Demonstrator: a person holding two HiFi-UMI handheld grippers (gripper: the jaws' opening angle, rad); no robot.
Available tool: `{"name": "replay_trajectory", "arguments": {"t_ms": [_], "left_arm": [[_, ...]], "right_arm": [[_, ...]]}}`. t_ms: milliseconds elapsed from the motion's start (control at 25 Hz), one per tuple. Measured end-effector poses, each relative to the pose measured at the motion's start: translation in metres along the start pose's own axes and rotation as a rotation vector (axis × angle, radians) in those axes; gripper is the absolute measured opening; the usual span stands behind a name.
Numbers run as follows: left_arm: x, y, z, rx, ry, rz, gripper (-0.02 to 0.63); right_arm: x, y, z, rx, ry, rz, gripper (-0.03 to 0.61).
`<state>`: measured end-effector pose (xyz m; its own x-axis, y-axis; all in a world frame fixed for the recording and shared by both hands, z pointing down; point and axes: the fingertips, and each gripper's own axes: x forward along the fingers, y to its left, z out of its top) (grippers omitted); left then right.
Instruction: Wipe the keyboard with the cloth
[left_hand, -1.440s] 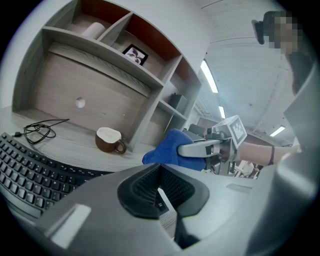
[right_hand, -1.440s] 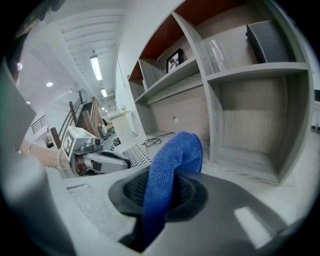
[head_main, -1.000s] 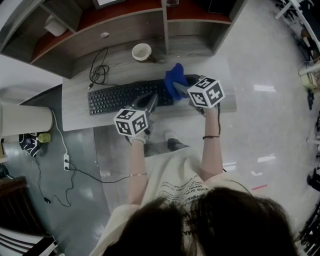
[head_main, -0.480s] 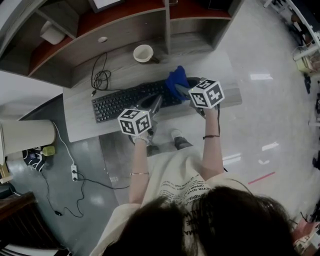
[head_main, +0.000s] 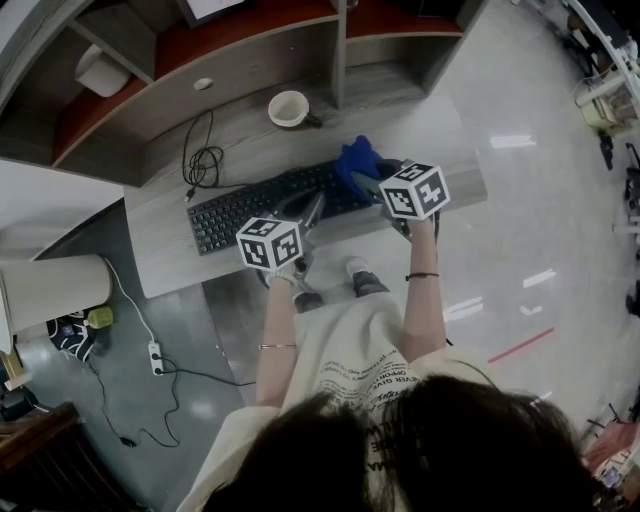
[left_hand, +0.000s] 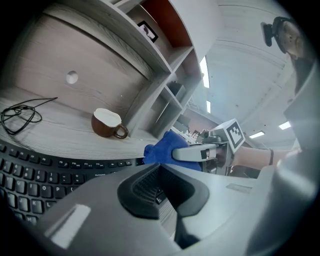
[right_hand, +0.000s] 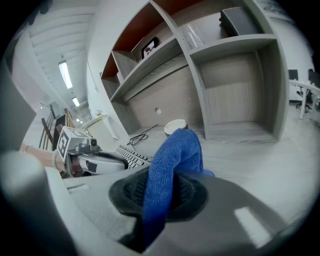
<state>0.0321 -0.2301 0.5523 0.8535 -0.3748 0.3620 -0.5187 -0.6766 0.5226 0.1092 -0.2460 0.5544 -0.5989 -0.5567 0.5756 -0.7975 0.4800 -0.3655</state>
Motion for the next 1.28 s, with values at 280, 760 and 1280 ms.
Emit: {"name": "replay_trajectory", "arguments": {"t_ms": [280, 760, 1280], "left_arm": [[-0.007, 0.005, -0.001, -0.001, 0.009, -0.019, -0.003], [-0.032, 0.022, -0.001, 0.008, 0.020, -0.032, -0.003], [-0.056, 0.040, -0.001, 0.021, 0.032, -0.050, -0.003]], "right_arm": [[0.005, 0.007, -0.002, 0.028, -0.013, -0.010, 0.052], [0.023, 0.027, -0.001, 0.044, -0.026, -0.033, 0.052], [0.035, 0.045, 0.000, 0.073, -0.058, -0.065, 0.052]]}}
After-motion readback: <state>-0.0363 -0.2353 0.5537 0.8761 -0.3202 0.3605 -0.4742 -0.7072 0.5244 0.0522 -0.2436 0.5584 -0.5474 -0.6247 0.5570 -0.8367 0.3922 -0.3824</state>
